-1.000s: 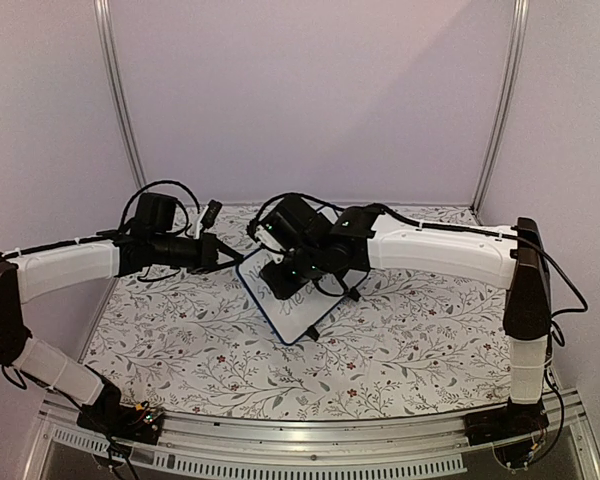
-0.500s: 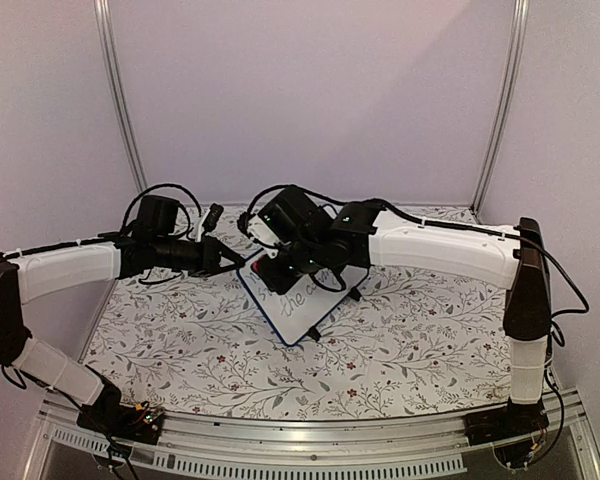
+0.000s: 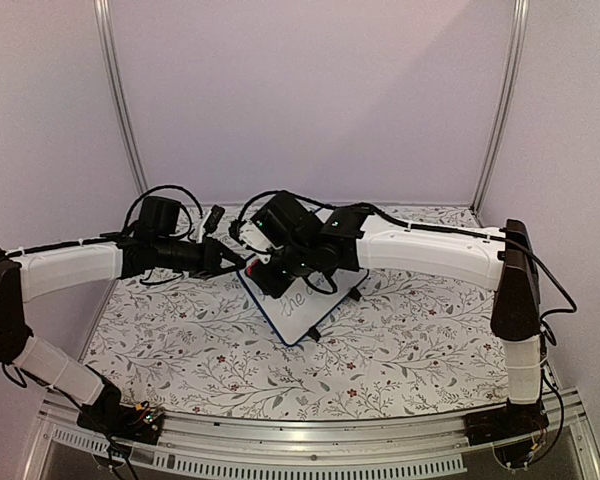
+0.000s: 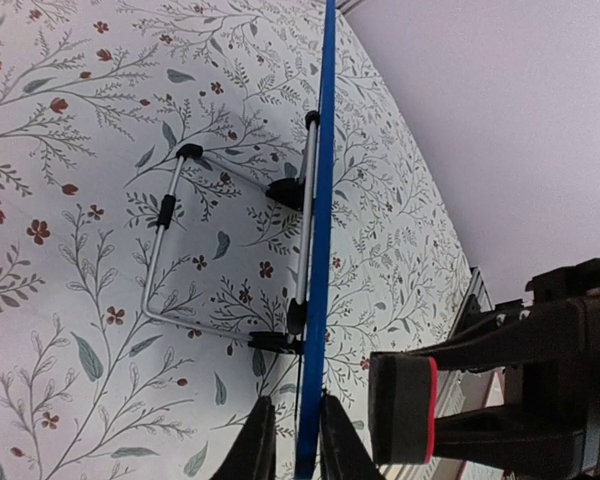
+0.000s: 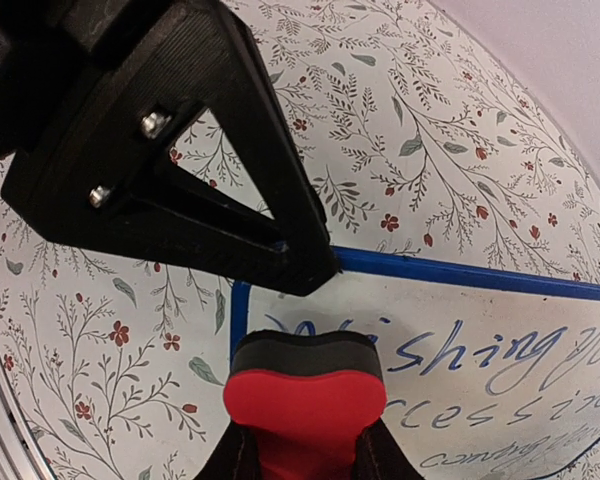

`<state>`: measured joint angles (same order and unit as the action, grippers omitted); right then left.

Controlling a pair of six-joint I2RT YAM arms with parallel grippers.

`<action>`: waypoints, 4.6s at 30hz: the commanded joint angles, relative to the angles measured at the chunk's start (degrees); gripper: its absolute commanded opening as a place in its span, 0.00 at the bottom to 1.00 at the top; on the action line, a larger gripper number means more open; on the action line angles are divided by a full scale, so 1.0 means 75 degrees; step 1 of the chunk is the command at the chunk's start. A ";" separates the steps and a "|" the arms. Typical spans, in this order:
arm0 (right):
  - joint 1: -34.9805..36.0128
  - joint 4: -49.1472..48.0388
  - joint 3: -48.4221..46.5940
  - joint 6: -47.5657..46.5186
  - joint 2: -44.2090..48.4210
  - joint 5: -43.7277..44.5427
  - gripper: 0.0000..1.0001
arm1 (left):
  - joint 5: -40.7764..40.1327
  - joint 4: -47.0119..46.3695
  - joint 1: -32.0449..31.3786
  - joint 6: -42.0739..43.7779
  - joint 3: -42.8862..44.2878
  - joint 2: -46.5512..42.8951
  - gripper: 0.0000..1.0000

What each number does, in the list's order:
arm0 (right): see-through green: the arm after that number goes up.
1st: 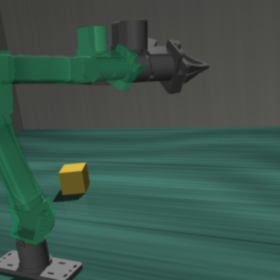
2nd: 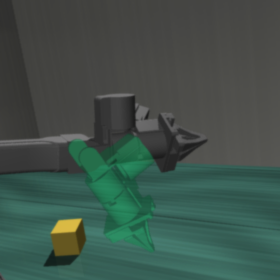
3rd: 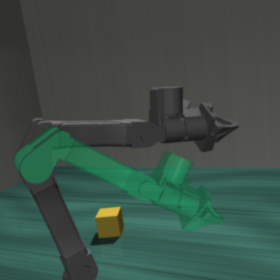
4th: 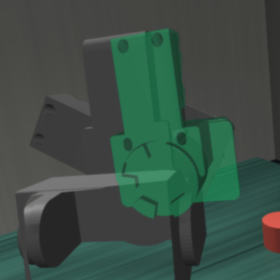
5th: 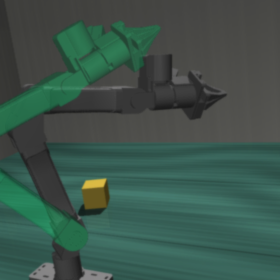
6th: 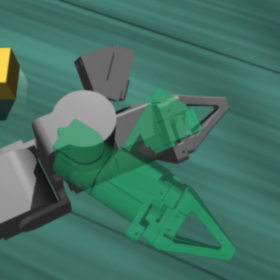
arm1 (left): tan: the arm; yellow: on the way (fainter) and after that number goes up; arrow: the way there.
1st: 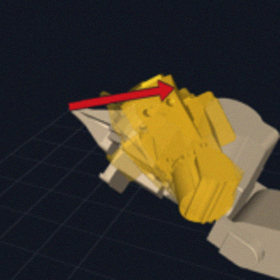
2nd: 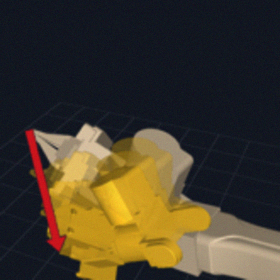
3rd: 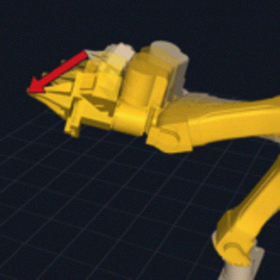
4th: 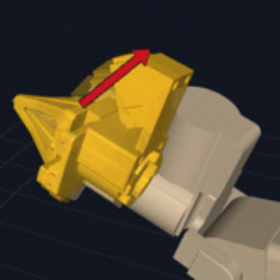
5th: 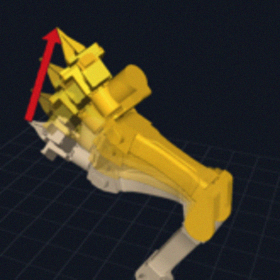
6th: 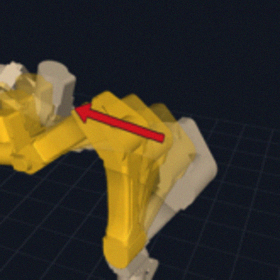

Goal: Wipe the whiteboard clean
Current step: Hold the whiteboard at the center of the board, then erase the whiteboard at the center of the board.

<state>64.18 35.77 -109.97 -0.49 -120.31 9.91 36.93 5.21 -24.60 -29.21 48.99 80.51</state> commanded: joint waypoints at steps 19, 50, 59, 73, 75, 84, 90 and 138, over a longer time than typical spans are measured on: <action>0.0067 -0.0148 -0.0205 -0.0167 -0.0365 0.0226 0.17 | 0.0350 -0.0355 -0.0072 -0.0042 -0.0074 0.0204 0.00; 0.0056 -0.0152 0.0784 -0.0014 -0.0365 0.0333 0.16 | 0.0373 -0.0355 -0.0076 -0.0042 -0.0099 0.0198 0.00; 0.0056 -0.0234 0.1184 0.0030 -0.0133 0.0384 0.16 | 0.0362 -0.0352 -0.0072 -0.0037 -0.0110 0.0182 0.00; -0.0130 -0.0226 0.0126 0.0030 -0.0382 0.0384 0.16 | 0.0387 -0.0379 -0.0098 -0.0037 -0.0110 0.0184 0.00; -0.0174 -0.0192 -0.0089 0.0030 -0.0466 0.0353 0.16 | 0.0382 -0.0379 -0.0099 -0.0042 -0.0103 0.0168 0.00; -0.0316 0.0033 -0.0272 0.0019 -0.0661 0.0241 0.15 | 0.0397 -0.0388 -0.0100 -0.0023 -0.0093 0.0138 0.00; -0.0366 -0.0008 0.0572 0.0030 -0.0419 0.0099 0.15 | 0.0407 -0.0381 -0.0096 -0.0032 -0.0099 0.0122 0.00; -0.0694 0.0026 0.1162 0.0399 0.0002 -0.0158 0.15 | 0.0397 -0.0402 -0.0106 -0.0047 -0.0108 0.0126 0.00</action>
<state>59.51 34.06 -103.70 1.74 -120.51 8.45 38.37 3.27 -24.69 -28.99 48.16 81.49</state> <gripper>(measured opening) 0.243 0.032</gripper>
